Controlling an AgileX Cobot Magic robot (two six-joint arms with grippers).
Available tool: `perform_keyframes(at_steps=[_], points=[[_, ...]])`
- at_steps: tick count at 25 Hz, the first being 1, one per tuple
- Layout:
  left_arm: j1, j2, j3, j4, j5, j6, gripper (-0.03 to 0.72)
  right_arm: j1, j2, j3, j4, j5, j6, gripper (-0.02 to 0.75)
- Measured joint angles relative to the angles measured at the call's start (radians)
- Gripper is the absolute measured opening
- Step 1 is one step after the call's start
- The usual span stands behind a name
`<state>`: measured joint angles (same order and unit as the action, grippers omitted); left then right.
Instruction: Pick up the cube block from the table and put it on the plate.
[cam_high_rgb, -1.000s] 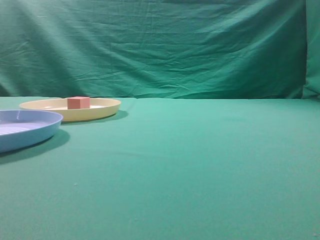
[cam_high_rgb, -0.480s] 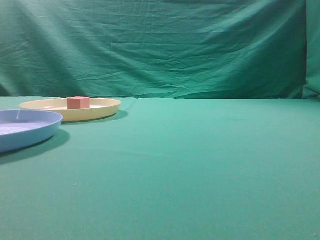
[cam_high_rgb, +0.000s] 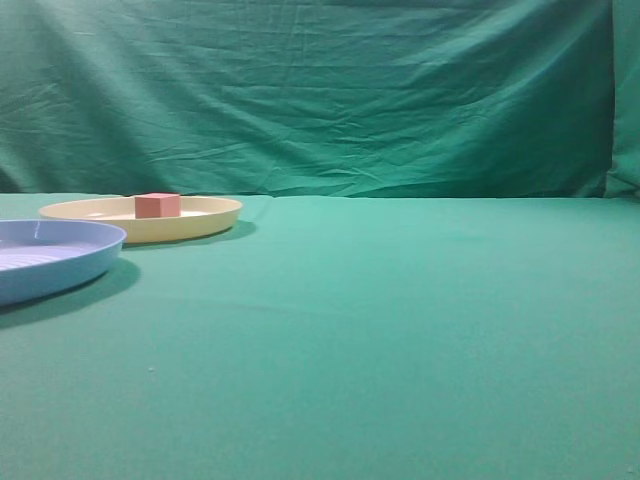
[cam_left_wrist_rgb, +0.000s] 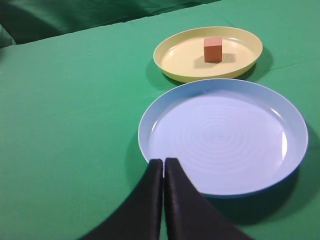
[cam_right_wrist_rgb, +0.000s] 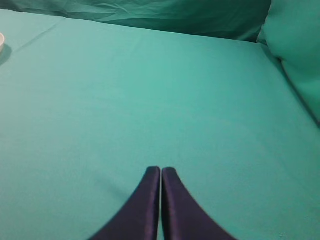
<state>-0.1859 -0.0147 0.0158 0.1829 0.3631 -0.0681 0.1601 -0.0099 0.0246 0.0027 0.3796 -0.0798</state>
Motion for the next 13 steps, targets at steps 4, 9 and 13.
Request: perform_keyframes(at_steps=[4, 9, 13], points=[[0.0, 0.0, 0.0, 0.0, 0.0, 0.0, 0.0, -0.002, 0.0, 0.0, -0.005, 0.0, 0.0, 0.0], [0.0, 0.0, 0.0, 0.0, 0.0, 0.0, 0.0, -0.002, 0.0, 0.0, -0.007, 0.0, 0.0, 0.0], [0.0, 0.0, 0.0, 0.0, 0.0, 0.0, 0.0, -0.002, 0.0, 0.0, -0.009, 0.0, 0.0, 0.0]])
